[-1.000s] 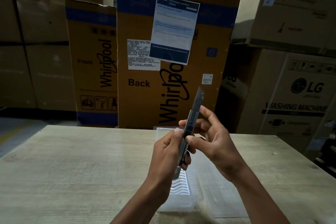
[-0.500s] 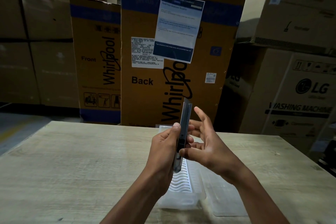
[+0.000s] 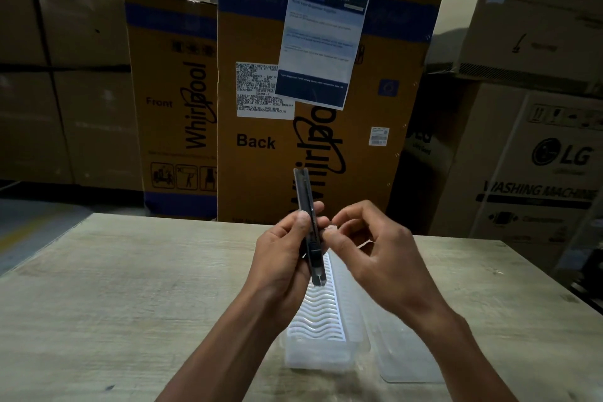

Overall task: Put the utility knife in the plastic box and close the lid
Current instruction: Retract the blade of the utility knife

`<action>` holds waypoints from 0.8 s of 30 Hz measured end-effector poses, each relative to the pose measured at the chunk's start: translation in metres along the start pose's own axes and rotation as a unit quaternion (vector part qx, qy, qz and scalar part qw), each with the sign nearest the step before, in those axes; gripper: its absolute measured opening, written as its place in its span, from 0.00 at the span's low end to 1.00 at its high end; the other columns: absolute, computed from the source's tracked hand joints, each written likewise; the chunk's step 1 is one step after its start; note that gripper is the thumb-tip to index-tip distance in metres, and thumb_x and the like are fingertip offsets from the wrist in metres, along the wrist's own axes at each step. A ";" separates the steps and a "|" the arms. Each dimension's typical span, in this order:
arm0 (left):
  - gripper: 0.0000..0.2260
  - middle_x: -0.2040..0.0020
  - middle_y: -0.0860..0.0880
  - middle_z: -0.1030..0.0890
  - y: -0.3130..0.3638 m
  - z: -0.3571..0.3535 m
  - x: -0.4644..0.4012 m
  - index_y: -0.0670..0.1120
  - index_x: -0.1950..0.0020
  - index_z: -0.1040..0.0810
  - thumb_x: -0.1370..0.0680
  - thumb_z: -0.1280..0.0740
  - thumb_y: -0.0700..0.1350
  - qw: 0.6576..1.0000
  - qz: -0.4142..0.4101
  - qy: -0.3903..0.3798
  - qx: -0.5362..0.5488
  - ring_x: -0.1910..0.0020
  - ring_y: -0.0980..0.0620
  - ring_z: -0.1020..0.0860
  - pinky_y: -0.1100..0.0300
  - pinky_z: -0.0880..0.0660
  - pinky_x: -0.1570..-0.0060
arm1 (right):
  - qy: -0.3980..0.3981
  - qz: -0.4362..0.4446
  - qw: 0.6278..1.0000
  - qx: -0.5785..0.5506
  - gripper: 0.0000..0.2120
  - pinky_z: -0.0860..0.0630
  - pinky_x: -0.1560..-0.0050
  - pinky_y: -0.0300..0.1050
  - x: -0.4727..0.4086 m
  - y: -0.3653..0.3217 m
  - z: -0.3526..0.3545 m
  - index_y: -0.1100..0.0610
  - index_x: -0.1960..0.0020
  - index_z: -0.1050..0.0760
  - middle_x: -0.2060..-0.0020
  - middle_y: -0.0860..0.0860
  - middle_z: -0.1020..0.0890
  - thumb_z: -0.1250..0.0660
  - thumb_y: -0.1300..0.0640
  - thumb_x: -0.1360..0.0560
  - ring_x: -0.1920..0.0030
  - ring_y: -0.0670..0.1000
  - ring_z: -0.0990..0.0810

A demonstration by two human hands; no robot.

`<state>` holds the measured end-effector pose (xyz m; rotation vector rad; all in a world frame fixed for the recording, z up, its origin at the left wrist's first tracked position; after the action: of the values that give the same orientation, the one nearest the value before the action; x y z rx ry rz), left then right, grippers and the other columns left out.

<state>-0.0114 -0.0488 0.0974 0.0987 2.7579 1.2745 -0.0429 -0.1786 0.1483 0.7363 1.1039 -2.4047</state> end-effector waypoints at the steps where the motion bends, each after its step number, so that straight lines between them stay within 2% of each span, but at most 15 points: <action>1: 0.13 0.50 0.40 0.18 0.001 0.001 0.000 0.40 0.39 0.19 0.18 0.38 0.42 1.000 0.005 0.001 0.019 0.50 0.48 0.19 0.51 0.22 0.41 | -0.012 0.021 0.999 0.026 0.09 0.20 0.58 0.35 0.002 -0.004 -0.006 0.49 0.47 0.24 0.55 0.44 0.20 0.29 0.48 0.24 0.55 0.42 0.19; 4: 0.13 0.50 0.41 0.18 0.004 0.005 -0.003 0.40 0.38 0.20 0.19 0.38 0.40 0.998 0.007 0.014 0.055 0.49 0.49 0.20 0.51 0.23 0.38 | -0.036 0.059 0.994 0.080 0.13 0.22 0.56 0.31 0.006 -0.007 -0.022 0.48 0.41 0.24 0.49 0.46 0.23 0.28 0.49 0.24 0.53 0.42 0.20; 8: 0.12 0.51 0.43 0.19 0.003 0.007 -0.002 0.41 0.37 0.20 0.19 0.38 0.40 0.997 0.015 0.020 0.080 0.51 0.50 0.21 0.56 0.19 0.54 | -0.049 0.062 0.993 0.087 0.17 0.21 0.54 0.30 0.009 -0.004 -0.032 0.44 0.37 0.25 0.46 0.46 0.27 0.28 0.51 0.24 0.54 0.40 0.21; 9: 0.13 0.50 0.42 0.18 0.002 0.007 -0.002 0.40 0.37 0.20 0.19 0.38 0.40 0.996 0.017 0.023 0.085 0.50 0.48 0.20 0.55 0.18 0.54 | -0.044 0.065 0.992 0.094 0.17 0.21 0.54 0.30 0.010 -0.004 -0.032 0.44 0.37 0.25 0.46 0.46 0.27 0.28 0.51 0.24 0.54 0.40 0.22; 12: 0.13 0.42 0.40 0.16 0.001 0.008 -0.003 0.39 0.36 0.22 0.19 0.38 0.40 0.994 0.012 0.035 0.102 0.42 0.46 0.18 0.50 0.20 0.43 | -0.033 0.067 0.992 0.104 0.16 0.19 0.53 0.35 0.010 -0.004 -0.035 0.44 0.37 0.24 0.45 0.46 0.27 0.28 0.51 0.24 0.54 0.42 0.21; 13: 0.13 0.40 0.41 0.16 0.001 0.008 -0.003 0.40 0.36 0.22 0.19 0.38 0.40 0.994 0.008 0.038 0.100 0.40 0.46 0.18 0.51 0.20 0.45 | -0.032 0.065 0.992 0.105 0.17 0.18 0.52 0.37 0.010 -0.004 -0.035 0.44 0.37 0.24 0.45 0.47 0.26 0.28 0.51 0.24 0.54 0.42 0.20; 16: 0.12 0.41 0.42 0.15 0.003 0.008 -0.002 0.42 0.36 0.23 0.19 0.39 0.39 0.996 -0.004 0.042 0.073 0.40 0.46 0.18 0.56 0.17 0.61 | -0.039 0.057 0.991 0.113 0.17 0.17 0.53 0.39 0.010 -0.002 -0.036 0.44 0.36 0.24 0.46 0.47 0.23 0.27 0.50 0.24 0.56 0.44 0.18; 18: 0.12 0.42 0.42 0.15 0.006 0.005 0.001 0.43 0.36 0.23 0.18 0.40 0.38 0.999 -0.014 0.036 0.036 0.44 0.48 0.16 0.57 0.17 0.65 | -0.038 0.055 0.991 0.119 0.16 0.18 0.53 0.38 0.009 -0.001 -0.035 0.45 0.38 0.24 0.48 0.47 0.21 0.27 0.50 0.25 0.56 0.44 0.18; 19: 0.12 0.43 0.43 0.15 0.007 0.003 0.002 0.44 0.37 0.23 0.18 0.40 0.37 0.999 -0.020 0.033 0.011 0.45 0.48 0.16 0.56 0.17 0.62 | -0.036 0.054 0.990 0.122 0.16 0.18 0.53 0.37 0.008 -0.001 -0.035 0.46 0.38 0.23 0.48 0.47 0.19 0.26 0.51 0.25 0.56 0.43 0.18; 22: 0.11 0.45 0.44 0.14 0.005 0.002 0.002 0.46 0.40 0.22 0.19 0.39 0.37 0.997 -0.043 0.031 -0.049 0.42 0.48 0.16 0.51 0.19 0.45 | -0.030 0.049 0.991 0.122 0.15 0.18 0.53 0.37 0.008 0.000 -0.034 0.49 0.40 0.23 0.49 0.47 0.17 0.26 0.53 0.25 0.55 0.43 0.18; 24: 0.10 0.45 0.45 0.14 0.005 0.003 0.002 0.46 0.41 0.22 0.19 0.39 0.37 0.996 -0.051 0.038 -0.065 0.42 0.47 0.17 0.49 0.20 0.43 | -0.031 0.049 0.991 0.123 0.15 0.18 0.52 0.37 0.008 0.000 -0.036 0.49 0.39 0.22 0.49 0.47 0.16 0.26 0.54 0.25 0.55 0.43 0.17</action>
<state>-0.0135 -0.0430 0.0995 -0.1003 2.6924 1.4551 -0.0387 -0.1516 0.1234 0.7677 0.7351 -2.4872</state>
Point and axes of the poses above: each hand's wrist, its own x-axis away from the middle knuckle, its own z-axis out of the back of the hand, y = z × x, the point moved 6 cm from there along -x, towards the middle knuckle
